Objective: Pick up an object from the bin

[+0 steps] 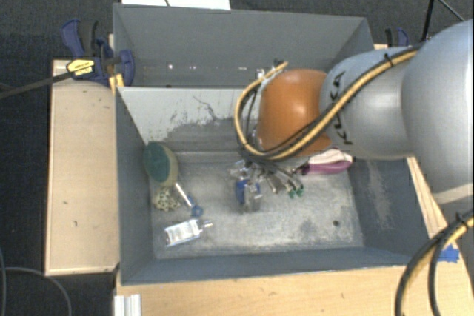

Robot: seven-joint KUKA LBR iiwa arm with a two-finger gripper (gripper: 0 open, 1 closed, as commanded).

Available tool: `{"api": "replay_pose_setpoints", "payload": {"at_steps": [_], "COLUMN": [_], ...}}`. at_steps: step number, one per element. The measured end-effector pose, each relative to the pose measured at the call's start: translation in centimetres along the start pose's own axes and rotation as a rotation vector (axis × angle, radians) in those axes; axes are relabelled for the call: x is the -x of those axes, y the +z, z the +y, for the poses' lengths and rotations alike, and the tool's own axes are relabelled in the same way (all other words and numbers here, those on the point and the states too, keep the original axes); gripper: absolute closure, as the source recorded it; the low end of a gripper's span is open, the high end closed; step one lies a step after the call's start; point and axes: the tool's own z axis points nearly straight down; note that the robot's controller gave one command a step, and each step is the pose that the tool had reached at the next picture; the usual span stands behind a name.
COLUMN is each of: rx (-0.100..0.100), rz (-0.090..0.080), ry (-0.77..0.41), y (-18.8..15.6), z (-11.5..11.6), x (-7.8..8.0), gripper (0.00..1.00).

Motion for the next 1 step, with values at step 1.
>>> {"api": "replay_pose_setpoints", "payload": {"at_steps": [1], "rx": [-0.003], "rz": [-0.009], "ry": [-0.278], "y": [-11.96], "z": [0.41], "x": [1.02], "gripper": [1.00]}}
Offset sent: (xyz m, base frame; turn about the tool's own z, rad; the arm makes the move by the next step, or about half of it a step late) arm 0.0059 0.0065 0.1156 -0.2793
